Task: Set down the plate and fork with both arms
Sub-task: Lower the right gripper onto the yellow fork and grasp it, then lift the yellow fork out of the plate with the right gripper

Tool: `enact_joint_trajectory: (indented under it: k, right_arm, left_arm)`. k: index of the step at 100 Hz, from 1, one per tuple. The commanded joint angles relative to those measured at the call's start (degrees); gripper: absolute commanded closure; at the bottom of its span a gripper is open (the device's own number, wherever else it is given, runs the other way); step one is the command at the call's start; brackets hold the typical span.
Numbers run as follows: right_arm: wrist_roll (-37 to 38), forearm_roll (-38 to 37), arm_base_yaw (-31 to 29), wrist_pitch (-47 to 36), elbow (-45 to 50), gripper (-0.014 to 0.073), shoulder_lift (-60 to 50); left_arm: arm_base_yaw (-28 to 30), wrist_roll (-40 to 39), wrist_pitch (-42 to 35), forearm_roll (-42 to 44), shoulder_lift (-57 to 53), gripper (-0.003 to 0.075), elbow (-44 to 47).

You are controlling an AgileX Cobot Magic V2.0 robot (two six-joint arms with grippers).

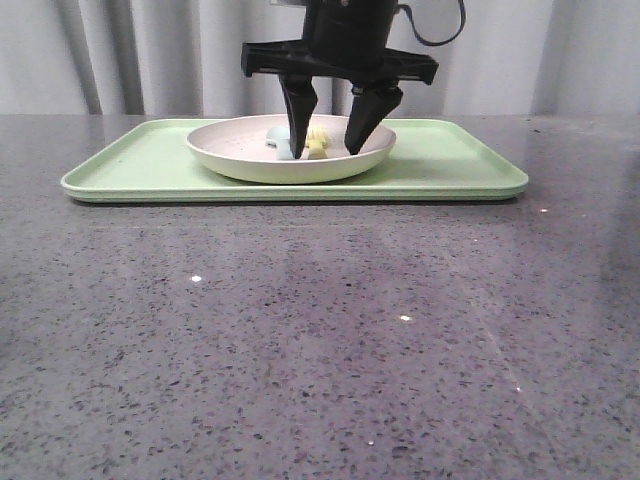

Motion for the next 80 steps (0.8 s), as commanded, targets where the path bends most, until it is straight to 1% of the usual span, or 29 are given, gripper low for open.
enact_joint_trajectory:
  k: [1,53,62,80]
  right_arm:
    - [0.14,-0.60,0.15,-1.18,-1.86,0.0148,-3.55]
    - [0.14,-0.60,0.15,0.50,-1.86,0.0155,-1.55]
    - [0.14,-0.60,0.15,0.39,-1.86,0.0218,-1.55]
    - [0.14,-0.60,0.15,0.58,-1.86,0.0429,-1.55]
  left_arm:
    - [-0.37,-0.12,-3.65,-0.65,-0.13,0.0419,-1.49]
    - [-0.37,-0.12,-3.65,-0.65,-0.13,0.0419,-1.49]
    - [-0.37,-0.12,-3.65,-0.65,-0.13,0.0419,-1.49]
    - [-0.37,-0.12,-3.65,-0.65,-0.13,0.0419,-1.49]
